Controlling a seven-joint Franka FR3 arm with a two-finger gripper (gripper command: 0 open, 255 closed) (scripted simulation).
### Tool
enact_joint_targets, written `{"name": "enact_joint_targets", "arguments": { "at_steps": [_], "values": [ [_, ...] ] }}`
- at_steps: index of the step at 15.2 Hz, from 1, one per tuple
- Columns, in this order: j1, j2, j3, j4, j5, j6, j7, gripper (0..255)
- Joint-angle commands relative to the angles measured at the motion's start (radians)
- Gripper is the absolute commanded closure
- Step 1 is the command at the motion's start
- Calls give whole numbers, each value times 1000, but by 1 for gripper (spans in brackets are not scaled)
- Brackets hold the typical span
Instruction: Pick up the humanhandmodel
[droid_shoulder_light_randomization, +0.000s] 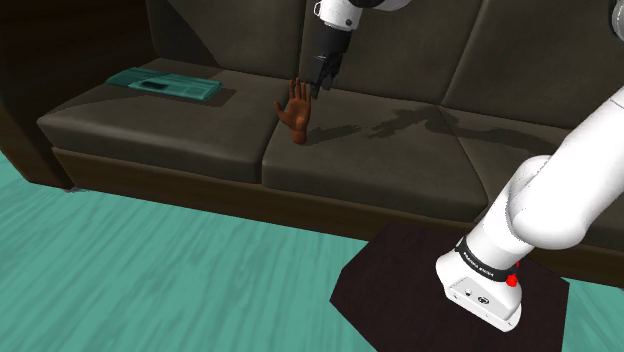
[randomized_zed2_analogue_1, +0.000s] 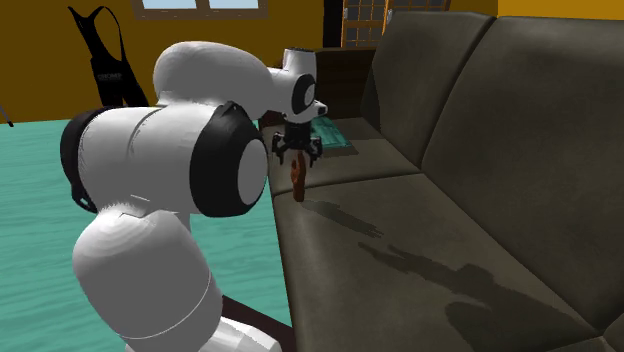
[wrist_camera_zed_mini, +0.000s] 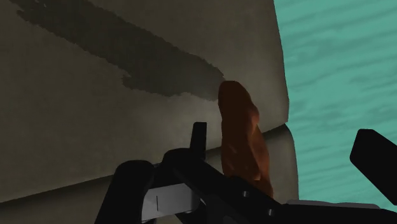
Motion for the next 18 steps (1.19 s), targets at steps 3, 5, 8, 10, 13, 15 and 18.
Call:
{"name": "enact_joint_targets", "arguments": {
  "at_steps": [3,5,8,10,13,15,18],
  "values": [
    [18,161,18,163,-20,3,-31,0],
    [29,238,28,247,-32,-3,-43,0],
    [48,354,42,384,-54,-20,-59,0],
    [48,356,42,360,-54,6,-60,0],
    [48,361,41,326,-53,45,-62,0],
    [48,365,41,304,-53,70,-63,0],
    [48,366,41,299,-53,77,-64,0]
  ]
}}
